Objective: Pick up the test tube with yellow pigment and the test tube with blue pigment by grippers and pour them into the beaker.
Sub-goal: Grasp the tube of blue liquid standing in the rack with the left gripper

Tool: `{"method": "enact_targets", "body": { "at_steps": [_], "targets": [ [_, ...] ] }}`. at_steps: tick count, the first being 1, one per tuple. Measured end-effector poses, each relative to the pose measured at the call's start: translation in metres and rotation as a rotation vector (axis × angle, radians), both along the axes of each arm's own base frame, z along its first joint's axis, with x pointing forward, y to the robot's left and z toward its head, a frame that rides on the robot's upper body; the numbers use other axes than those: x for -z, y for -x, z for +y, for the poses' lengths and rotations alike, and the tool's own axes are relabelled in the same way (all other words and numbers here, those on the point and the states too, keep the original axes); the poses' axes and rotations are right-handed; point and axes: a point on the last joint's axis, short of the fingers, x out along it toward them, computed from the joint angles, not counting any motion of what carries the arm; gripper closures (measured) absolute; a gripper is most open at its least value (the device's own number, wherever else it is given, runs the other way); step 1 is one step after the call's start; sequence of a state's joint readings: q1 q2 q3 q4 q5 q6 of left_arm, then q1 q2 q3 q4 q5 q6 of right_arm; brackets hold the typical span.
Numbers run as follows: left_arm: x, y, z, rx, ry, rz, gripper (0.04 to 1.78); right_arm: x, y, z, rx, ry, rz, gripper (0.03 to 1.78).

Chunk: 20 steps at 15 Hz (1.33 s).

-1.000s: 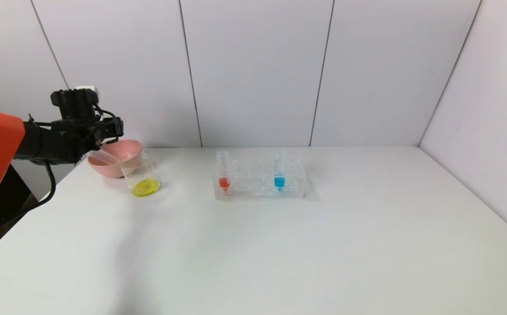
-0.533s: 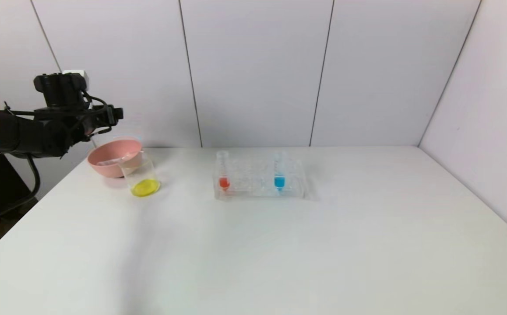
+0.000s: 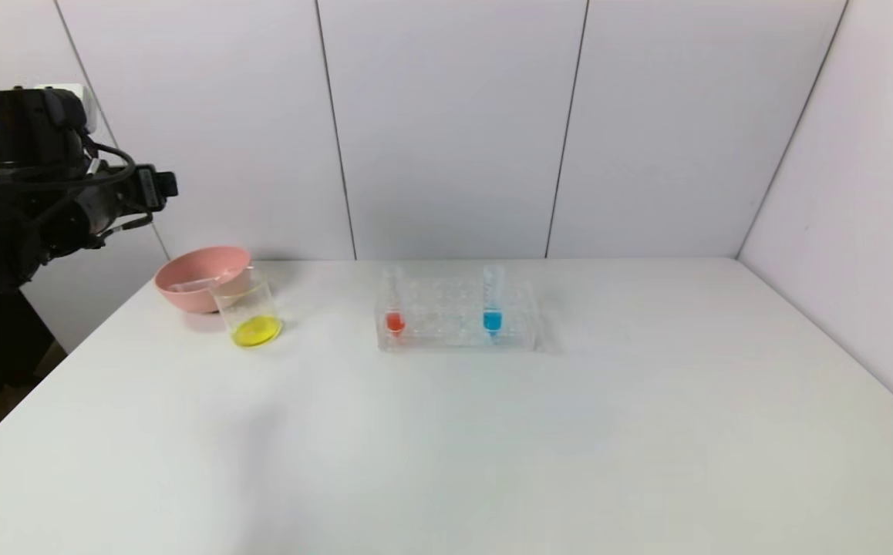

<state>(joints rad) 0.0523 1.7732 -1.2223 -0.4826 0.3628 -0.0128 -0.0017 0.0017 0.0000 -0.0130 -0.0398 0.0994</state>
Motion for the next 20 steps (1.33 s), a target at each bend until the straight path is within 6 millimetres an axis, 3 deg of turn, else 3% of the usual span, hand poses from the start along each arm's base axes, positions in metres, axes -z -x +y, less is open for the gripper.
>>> {"method": "enact_targets", "body": {
  "at_steps": [6,13,20],
  "targets": [
    [-0.015,0.043,-0.046,0.153,0.146,-0.114,0.06,0.0,0.0,0.0,0.0,0.0,0.0,0.1],
    [-0.002,0.065,-0.102,0.342,0.22,-0.065,0.06,0.0,0.0,0.0,0.0,0.0,0.0,0.1],
    [0.007,0.109,-0.175,0.614,0.196,-0.002,0.06,0.0,0.0,0.0,0.0,0.0,0.0,0.1]
  ]
}}
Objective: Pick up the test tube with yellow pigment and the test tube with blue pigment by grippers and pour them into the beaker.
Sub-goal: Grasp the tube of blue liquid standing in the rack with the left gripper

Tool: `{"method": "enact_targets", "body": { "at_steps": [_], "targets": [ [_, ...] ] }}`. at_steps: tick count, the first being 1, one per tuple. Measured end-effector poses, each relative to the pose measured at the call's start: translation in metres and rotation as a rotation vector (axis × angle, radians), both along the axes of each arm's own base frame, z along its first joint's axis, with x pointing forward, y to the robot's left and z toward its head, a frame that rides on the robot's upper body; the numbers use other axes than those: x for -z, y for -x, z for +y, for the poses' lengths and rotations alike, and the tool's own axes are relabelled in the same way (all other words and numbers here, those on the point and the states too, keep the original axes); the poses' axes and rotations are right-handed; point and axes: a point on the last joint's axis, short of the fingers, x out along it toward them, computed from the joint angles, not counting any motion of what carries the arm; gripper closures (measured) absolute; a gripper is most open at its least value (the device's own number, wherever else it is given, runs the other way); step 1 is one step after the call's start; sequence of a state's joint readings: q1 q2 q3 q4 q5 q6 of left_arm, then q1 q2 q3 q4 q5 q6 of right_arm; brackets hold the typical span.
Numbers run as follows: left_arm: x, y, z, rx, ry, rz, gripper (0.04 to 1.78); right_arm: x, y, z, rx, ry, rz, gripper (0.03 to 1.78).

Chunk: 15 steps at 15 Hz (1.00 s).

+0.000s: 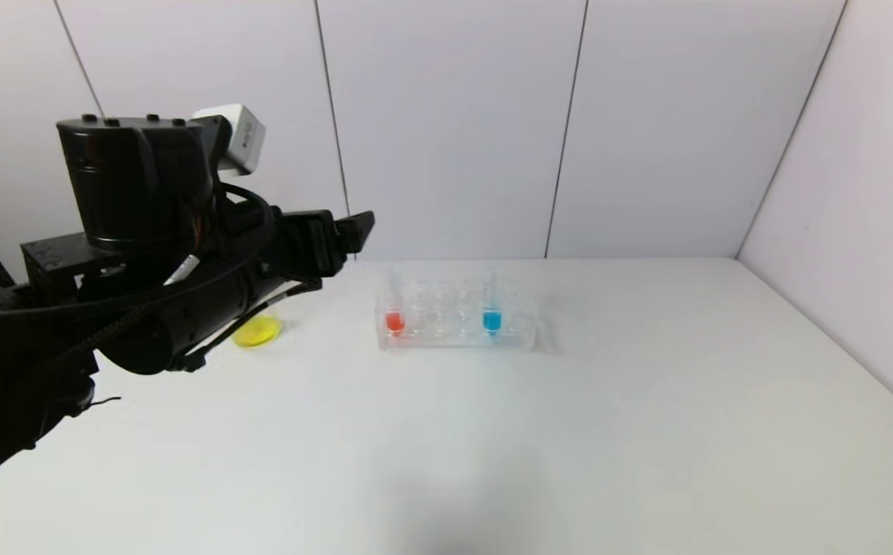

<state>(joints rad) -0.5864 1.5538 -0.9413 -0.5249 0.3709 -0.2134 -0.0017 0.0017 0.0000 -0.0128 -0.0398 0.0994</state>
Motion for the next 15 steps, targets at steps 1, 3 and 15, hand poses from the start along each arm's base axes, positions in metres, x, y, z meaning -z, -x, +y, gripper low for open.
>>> {"method": "enact_targets", "body": {
  "at_steps": [1,3,15],
  "targets": [
    [0.003,0.002,-0.008,0.014,-0.014,0.005,0.06,0.0,0.0,0.0,0.0,0.0,0.0,0.1],
    [0.014,0.002,-0.025,0.028,-0.049,0.022,0.06,0.0,0.0,0.0,0.0,0.0,0.0,0.1],
    [0.097,-0.069,-0.122,0.066,-0.099,0.022,0.06,0.0,0.0,0.0,0.0,0.0,-0.001,0.1]
  ]
}}
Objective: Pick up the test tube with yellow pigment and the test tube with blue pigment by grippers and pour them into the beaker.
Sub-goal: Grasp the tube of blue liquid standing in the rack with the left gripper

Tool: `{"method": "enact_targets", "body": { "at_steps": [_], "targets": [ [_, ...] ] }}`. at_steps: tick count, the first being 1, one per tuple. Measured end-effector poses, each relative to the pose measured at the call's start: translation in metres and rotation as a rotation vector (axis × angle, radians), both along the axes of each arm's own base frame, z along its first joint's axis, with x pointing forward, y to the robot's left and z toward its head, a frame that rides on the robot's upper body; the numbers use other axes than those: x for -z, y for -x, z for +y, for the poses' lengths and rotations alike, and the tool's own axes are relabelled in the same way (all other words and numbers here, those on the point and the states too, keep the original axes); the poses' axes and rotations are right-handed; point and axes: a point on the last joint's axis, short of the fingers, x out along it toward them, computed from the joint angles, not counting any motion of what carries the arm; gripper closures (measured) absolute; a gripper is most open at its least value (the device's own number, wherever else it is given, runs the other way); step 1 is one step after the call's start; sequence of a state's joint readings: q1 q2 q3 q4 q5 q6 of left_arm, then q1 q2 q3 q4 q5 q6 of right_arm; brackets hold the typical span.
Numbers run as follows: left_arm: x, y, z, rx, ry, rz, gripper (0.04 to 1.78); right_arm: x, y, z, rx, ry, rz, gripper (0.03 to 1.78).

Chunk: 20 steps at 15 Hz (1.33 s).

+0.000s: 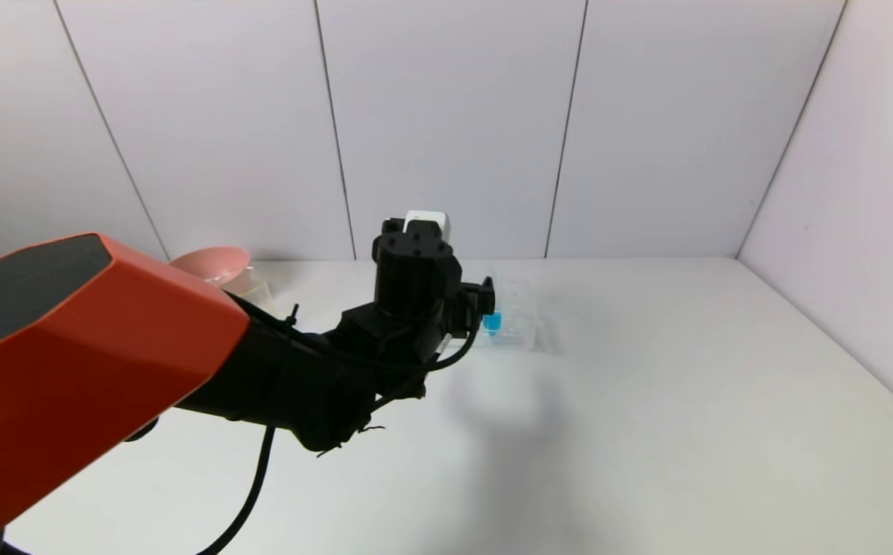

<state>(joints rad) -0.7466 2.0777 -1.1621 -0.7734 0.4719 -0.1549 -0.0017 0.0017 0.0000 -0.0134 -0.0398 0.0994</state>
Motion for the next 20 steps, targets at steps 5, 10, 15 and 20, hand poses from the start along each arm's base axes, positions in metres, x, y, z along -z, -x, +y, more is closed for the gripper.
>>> {"method": "enact_targets", "body": {
  "at_steps": [5,10,15,20],
  "targets": [
    [0.02,-0.012,-0.021,0.043,0.002,0.015,0.06,0.0,0.0,0.0,0.0,0.0,0.001,0.1],
    [0.026,-0.023,-0.034,0.066,0.016,-0.006,0.06,0.0,0.0,0.0,0.0,0.0,0.0,0.1],
    [0.037,-0.041,-0.049,0.061,0.021,-0.013,0.06,0.0,0.0,0.0,0.0,0.0,0.0,0.1],
    [0.048,-0.06,-0.055,0.041,0.012,-0.003,0.06,0.0,0.0,0.0,0.0,0.0,0.0,0.1]
  ]
}}
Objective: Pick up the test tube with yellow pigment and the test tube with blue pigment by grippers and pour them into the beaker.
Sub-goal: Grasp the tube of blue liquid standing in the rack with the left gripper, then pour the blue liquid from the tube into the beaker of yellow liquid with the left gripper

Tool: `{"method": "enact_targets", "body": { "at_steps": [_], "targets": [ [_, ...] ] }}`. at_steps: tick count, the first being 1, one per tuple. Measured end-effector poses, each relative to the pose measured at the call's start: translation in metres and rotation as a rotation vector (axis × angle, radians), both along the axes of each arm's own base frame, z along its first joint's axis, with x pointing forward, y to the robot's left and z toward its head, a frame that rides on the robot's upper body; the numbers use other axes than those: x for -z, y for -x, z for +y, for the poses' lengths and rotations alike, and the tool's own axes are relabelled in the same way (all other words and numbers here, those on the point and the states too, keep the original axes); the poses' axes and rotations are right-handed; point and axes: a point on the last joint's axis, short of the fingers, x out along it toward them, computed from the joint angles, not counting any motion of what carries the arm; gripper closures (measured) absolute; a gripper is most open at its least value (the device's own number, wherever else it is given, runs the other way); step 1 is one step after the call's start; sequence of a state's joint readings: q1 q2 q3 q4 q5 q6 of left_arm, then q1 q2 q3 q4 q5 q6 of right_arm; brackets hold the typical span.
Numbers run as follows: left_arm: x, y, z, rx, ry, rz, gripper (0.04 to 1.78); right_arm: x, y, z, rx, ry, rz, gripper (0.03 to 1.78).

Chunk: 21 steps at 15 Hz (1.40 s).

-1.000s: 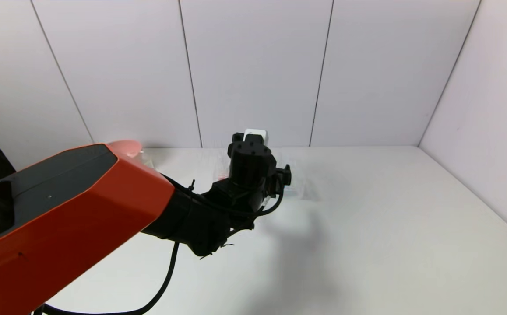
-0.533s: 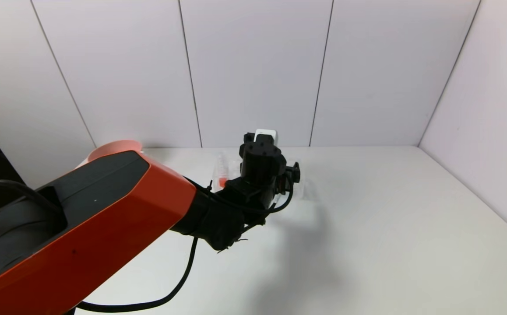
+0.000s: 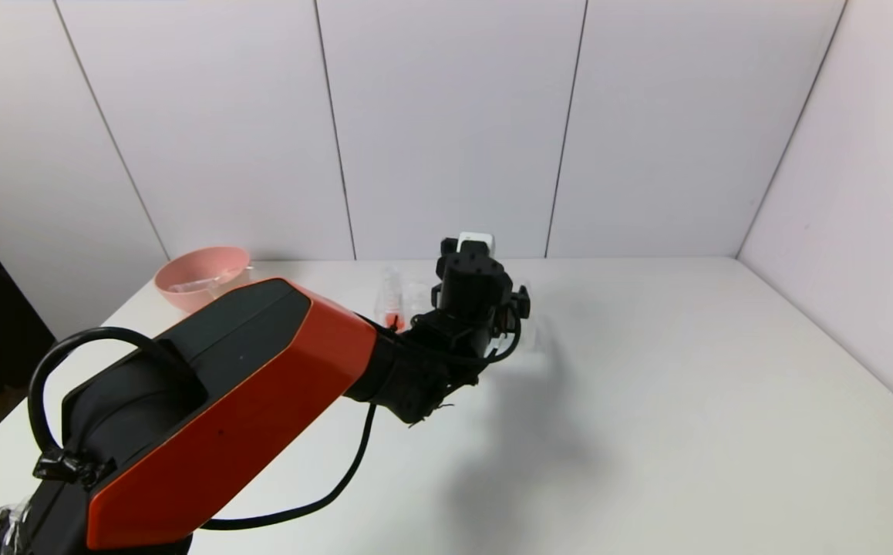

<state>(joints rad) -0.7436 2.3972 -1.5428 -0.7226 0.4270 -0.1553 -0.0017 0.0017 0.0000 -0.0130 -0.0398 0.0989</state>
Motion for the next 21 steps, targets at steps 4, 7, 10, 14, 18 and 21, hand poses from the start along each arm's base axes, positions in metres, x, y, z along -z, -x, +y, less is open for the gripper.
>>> {"method": "enact_targets", "body": {
  "at_steps": [4,7,10,14,18,21],
  "targets": [
    [0.008,-0.011,-0.001,-0.016,-0.013,0.015,0.06,0.0,0.0,0.0,0.0,0.0,0.0,0.1],
    [0.01,-0.013,-0.002,-0.019,-0.012,0.014,0.13,0.0,0.0,0.0,0.0,0.0,0.0,0.1],
    [0.008,-0.013,-0.002,-0.021,-0.006,0.007,0.43,0.0,0.0,0.0,0.0,0.0,0.0,0.1],
    [0.003,-0.012,-0.002,-0.018,-0.001,0.001,1.14,0.0,0.0,0.0,0.0,0.0,0.0,0.1],
    [-0.002,-0.011,-0.001,-0.02,0.003,-0.004,1.37,0.0,0.0,0.0,0.0,0.0,0.0,0.1],
    [-0.006,-0.01,0.0,-0.021,-0.005,0.002,1.37,0.0,0.0,0.0,0.0,0.0,0.0,0.1]
  ]
}}
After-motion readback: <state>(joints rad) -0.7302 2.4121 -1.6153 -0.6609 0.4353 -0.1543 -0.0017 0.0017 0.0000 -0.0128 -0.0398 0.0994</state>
